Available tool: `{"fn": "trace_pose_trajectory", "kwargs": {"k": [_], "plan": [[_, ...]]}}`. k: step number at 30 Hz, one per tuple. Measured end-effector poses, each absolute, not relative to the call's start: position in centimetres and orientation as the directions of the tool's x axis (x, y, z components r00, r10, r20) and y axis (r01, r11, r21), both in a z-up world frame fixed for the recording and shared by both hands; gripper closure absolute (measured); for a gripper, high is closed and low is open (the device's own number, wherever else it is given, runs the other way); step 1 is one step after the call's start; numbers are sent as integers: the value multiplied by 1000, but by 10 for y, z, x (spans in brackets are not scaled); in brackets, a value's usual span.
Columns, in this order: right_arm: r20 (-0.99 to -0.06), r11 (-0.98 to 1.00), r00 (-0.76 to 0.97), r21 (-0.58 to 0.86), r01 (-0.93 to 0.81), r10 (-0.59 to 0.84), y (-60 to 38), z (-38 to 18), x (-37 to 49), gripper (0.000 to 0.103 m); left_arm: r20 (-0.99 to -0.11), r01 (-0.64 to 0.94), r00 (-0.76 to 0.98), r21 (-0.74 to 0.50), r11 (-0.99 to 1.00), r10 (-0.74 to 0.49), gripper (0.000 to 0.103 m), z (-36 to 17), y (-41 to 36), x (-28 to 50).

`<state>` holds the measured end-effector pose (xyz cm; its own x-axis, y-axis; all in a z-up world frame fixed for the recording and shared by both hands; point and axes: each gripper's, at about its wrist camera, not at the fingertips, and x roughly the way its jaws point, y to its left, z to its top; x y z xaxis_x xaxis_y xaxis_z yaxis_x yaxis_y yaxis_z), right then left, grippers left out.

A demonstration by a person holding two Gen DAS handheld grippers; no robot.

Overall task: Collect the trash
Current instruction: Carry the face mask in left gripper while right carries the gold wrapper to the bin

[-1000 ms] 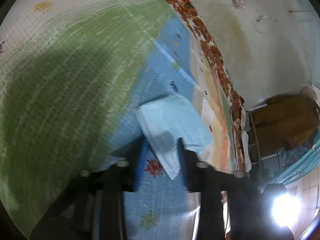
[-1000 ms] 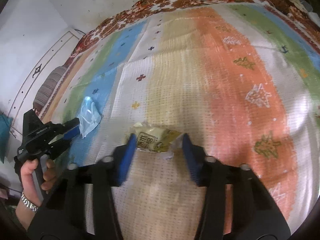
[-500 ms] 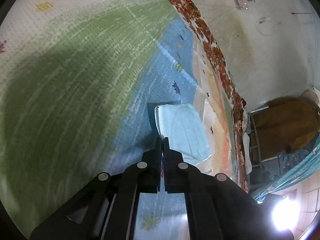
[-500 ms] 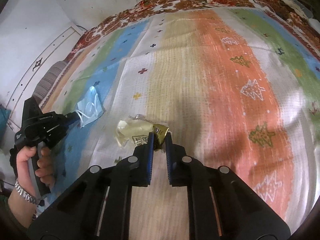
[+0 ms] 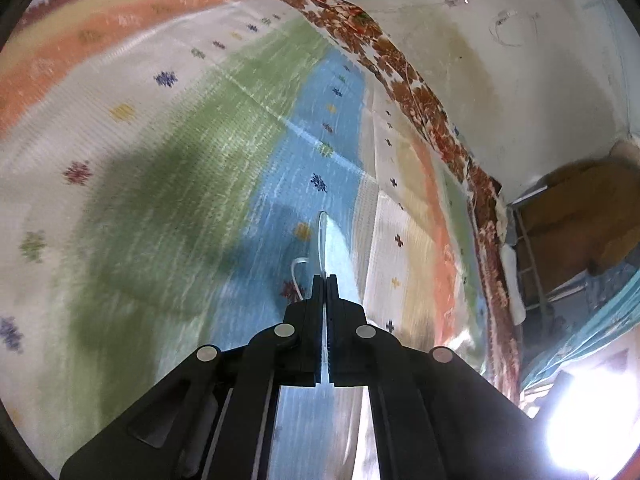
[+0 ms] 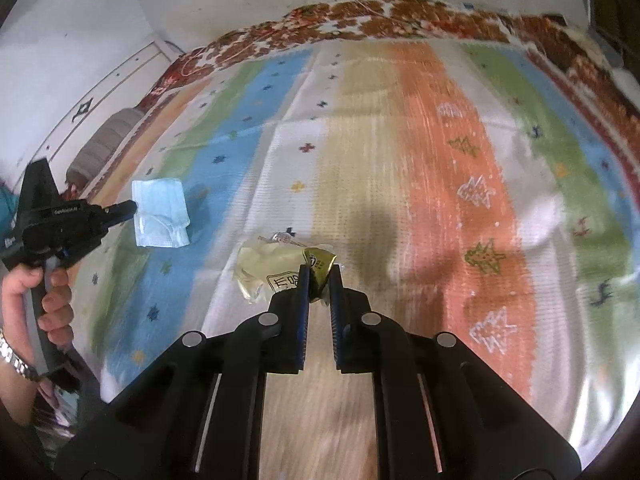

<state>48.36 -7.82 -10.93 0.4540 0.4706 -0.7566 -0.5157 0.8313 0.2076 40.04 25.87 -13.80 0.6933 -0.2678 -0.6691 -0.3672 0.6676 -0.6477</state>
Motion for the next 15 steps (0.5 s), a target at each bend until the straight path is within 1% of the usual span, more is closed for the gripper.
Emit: {"fn": "trace_pose_trajectory", "kwargs": {"k": [2,5,11,15], "plan": [[-755,831,465,184,-525,462,-80,-97,473,95,-687,-371,680,-623,689,-255,103,-130,254,395],[-742,828,475,189,-528,472,-87,-77,457,95,-719,-381,657,-575,724,-226,103,-113,246,386],[-728,819,495,160,-550,475,-99,-52,421,95,-724,-351,656,-542,763,-213,103,-76,218,359],[-727,819,501,146,-554,469,-110,-44,398,95,-733,-336,641,-532,777,-225,103,-70,199,342]]}}
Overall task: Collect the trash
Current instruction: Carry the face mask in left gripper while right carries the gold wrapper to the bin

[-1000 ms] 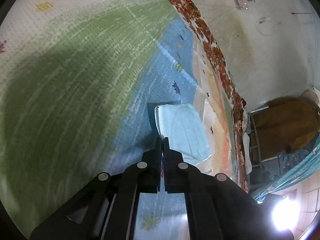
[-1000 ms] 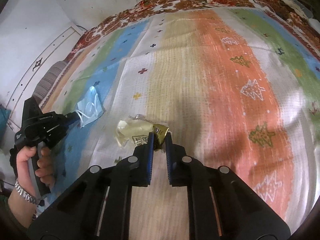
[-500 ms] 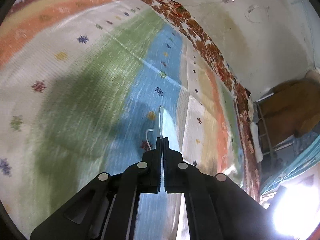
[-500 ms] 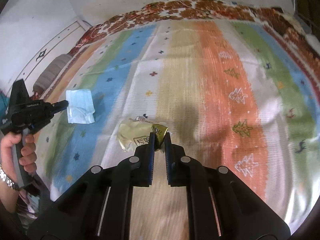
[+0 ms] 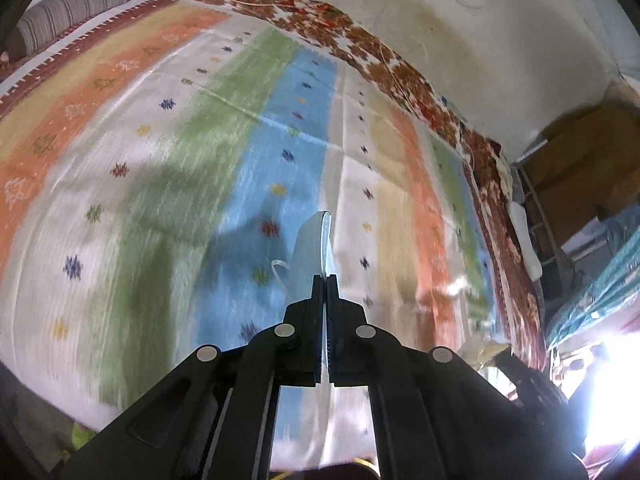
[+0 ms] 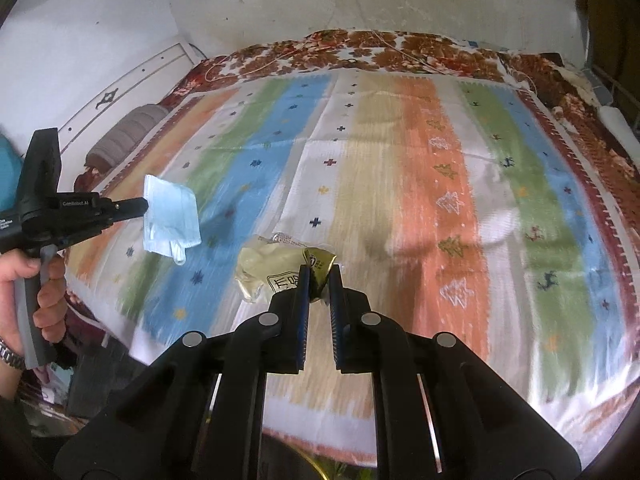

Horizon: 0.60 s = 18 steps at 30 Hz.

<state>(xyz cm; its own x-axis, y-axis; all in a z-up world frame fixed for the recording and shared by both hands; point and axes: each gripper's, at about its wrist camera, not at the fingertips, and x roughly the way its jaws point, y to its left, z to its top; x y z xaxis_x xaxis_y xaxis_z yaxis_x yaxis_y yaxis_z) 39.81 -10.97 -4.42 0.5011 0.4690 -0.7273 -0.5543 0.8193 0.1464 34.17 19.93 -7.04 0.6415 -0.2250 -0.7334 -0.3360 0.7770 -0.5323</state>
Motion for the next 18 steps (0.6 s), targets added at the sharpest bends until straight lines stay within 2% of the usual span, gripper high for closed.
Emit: {"fn": "trace_pose_trajectory", "kwargs": {"k": [11,18], "plan": [[-744,814,496,110,-570,448,-130,-37,342,95,-718,-300,650,-544,783,-250,103,-45,164,296],[-751,788,480,86,-610,453,-129,-26,301,95,-708,-223,640,-543,809,-299,103,-20,123,257]]}}
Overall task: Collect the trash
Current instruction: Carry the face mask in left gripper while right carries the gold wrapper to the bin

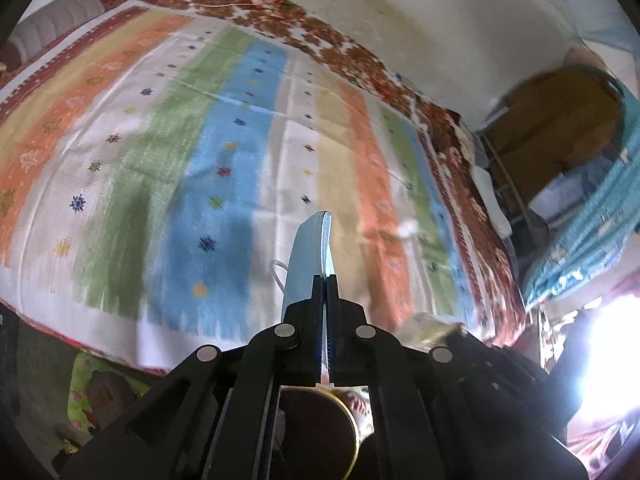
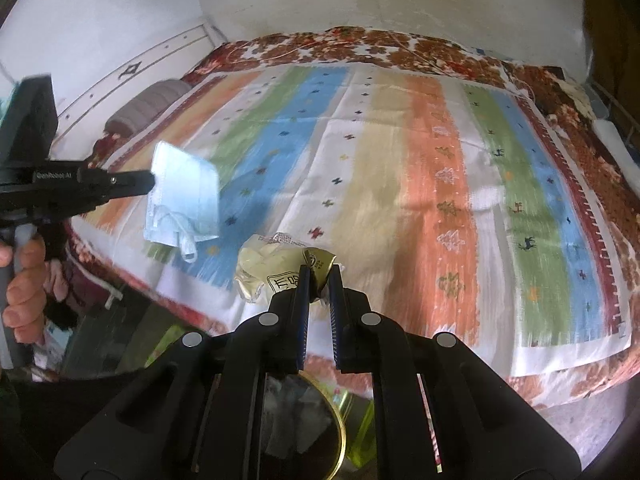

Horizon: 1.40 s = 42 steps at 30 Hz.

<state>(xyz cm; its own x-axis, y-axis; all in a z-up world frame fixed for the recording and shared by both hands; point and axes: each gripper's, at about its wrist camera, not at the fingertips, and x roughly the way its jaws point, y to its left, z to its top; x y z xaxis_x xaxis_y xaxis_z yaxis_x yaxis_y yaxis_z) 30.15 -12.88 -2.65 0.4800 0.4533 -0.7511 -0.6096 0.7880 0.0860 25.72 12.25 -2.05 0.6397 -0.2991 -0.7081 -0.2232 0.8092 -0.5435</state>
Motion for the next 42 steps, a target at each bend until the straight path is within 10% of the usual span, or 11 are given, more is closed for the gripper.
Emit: {"fn": "trace_pose_trajectory", "kwargs": {"k": [42], "plan": [[-915,824,320,23,-567,245,-156,-116,175,92,-853,-274,418,-446,852,-312,102,-85,22,135]]}}
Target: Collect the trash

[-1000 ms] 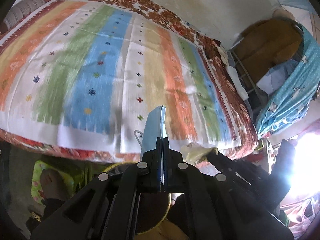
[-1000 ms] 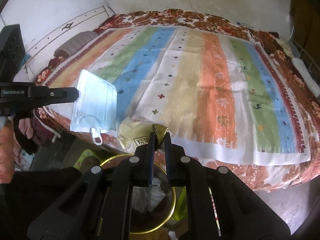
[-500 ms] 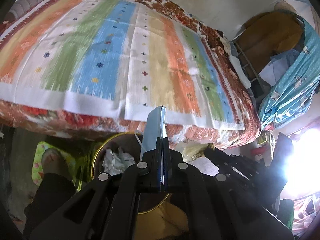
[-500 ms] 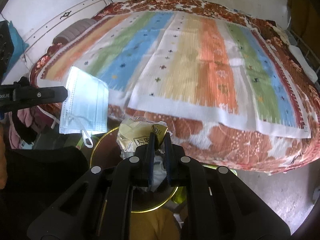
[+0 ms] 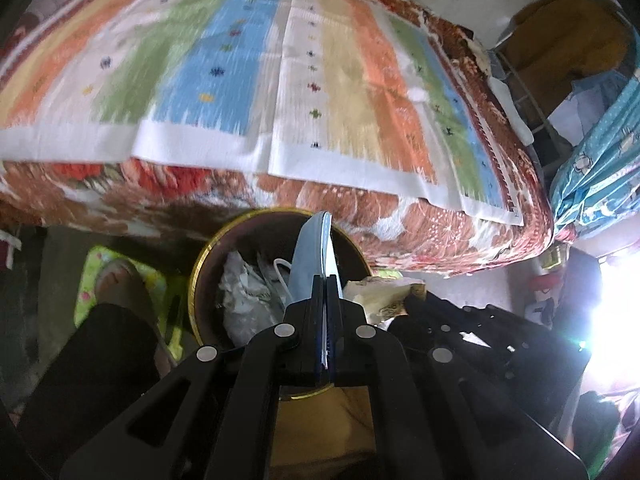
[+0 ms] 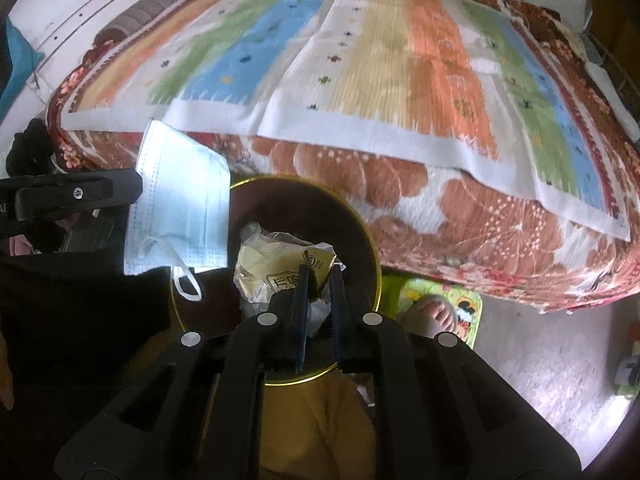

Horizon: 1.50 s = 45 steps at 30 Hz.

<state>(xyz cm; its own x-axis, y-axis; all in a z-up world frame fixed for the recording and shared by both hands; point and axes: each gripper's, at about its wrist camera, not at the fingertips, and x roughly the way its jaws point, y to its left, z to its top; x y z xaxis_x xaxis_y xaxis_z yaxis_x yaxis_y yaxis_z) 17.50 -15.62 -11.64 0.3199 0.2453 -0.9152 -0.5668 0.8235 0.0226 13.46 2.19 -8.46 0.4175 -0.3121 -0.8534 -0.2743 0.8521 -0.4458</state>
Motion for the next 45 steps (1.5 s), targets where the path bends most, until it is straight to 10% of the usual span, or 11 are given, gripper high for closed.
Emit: {"fn": "trace_pose_trajectory", "kwargs": {"k": [17,22,36,45], "plan": [[-919,845,289,79,-530,267,-159,-125,179,69,-848,-313,414,-474,823,-331,76,-87,30,140],[-884,834,356,64,-548,302,-174,-102,161,63,-844,-198,480,-371,907,-240,51,-56,21,114],[-759,805,484,89,-587,436,-232,-49,75,12,-804,-110,579,-240,964,-134,8,-43,15,25],[-731,770,472,114,-627,493,-235,-54,61,9,-775,-79,621,-215,973,-120,6,-49,0,16]]}}
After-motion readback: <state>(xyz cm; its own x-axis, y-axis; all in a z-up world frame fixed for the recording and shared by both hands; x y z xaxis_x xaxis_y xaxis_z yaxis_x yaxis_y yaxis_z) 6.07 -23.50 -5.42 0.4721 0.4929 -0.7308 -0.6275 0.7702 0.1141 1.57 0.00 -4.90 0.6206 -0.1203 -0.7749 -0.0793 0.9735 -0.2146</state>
